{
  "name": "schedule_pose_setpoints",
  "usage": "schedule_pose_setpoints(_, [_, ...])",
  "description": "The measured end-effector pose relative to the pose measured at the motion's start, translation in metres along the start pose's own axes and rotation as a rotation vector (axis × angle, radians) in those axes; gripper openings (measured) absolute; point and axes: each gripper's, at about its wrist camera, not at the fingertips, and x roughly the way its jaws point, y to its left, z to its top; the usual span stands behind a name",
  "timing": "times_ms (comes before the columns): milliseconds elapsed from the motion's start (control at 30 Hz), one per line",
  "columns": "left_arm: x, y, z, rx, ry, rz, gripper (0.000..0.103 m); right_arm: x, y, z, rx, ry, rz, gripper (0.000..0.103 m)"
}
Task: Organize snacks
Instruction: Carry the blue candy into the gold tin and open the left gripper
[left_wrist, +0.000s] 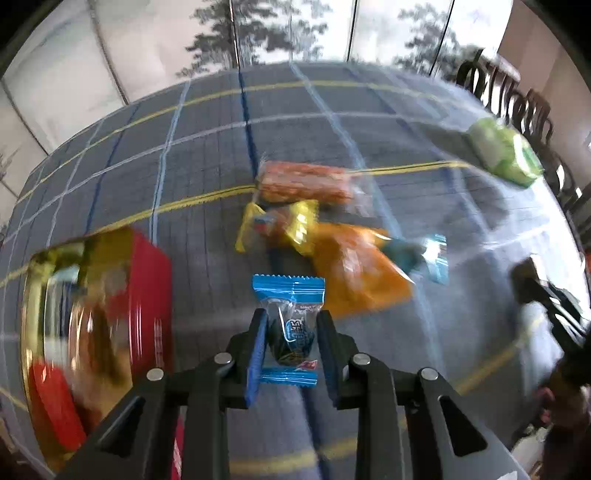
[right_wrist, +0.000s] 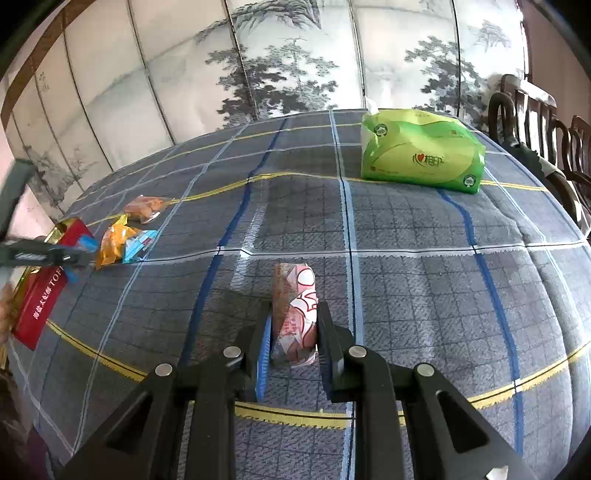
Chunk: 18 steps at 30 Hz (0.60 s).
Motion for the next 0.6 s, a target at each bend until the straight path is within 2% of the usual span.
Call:
schedule_pose_setpoints(133, [-0.038,-0.012,-0.029,-0.028,-0.068,0.003,0.027,0.001,0.0,0.0,0.004,0.002,-0.009,0.02])
schedule_pose_setpoints(200, [-0.053,-0.019,-0.041,-0.028,-0.096,0.031,0.027,0.001,0.0,0.0,0.007,0.003,-0.015,0.02])
schedule_pose_setpoints(367, [-0.078,-0.025,-0.07,-0.034,-0.12,0.067,0.027,0.002,-0.001,0.0,0.01,0.008,-0.027,0.02])
schedule_pose_setpoints(600, [-0.105,-0.019,-0.09,-0.037,-0.168,0.13,0.027,0.002,0.001,-0.001,0.003,0.01,-0.039,0.02])
